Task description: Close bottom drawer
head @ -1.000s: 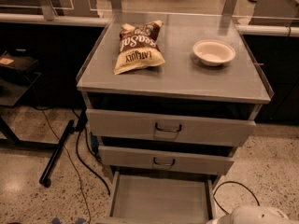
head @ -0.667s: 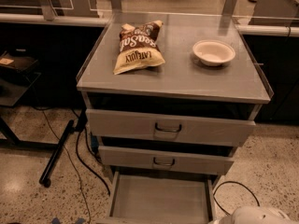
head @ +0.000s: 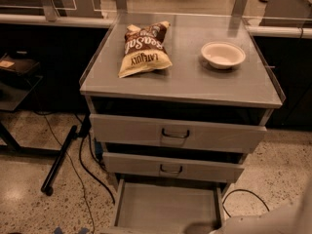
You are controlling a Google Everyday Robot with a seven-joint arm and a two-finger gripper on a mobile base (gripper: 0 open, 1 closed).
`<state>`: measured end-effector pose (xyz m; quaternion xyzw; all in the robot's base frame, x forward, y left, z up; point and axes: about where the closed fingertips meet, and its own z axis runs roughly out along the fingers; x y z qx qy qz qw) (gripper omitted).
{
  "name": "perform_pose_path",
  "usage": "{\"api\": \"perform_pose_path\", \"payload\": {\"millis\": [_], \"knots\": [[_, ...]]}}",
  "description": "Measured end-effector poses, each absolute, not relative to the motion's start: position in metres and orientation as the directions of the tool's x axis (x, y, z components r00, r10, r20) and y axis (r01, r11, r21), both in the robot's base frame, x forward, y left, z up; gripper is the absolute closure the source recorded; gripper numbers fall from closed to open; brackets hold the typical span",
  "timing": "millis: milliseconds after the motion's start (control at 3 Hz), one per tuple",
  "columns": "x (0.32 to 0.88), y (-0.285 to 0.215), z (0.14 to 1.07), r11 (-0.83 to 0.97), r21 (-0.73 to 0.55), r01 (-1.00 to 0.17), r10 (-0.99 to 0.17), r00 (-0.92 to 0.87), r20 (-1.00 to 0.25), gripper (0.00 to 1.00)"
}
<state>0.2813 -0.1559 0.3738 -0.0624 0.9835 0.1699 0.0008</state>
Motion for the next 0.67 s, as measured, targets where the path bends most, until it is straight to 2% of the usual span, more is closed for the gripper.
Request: {"api": "perform_pose_path", "payload": {"millis": [333, 667], "knots": [[0.29, -0.169, 0.316, 0.947, 0.319, -0.025, -0.042, -0.998, 0.044, 1.0], [0.266, -0.164, 0.292, 0.943, 0.333, 0.0, -0.038, -0.993, 0.109, 1.0]]}}
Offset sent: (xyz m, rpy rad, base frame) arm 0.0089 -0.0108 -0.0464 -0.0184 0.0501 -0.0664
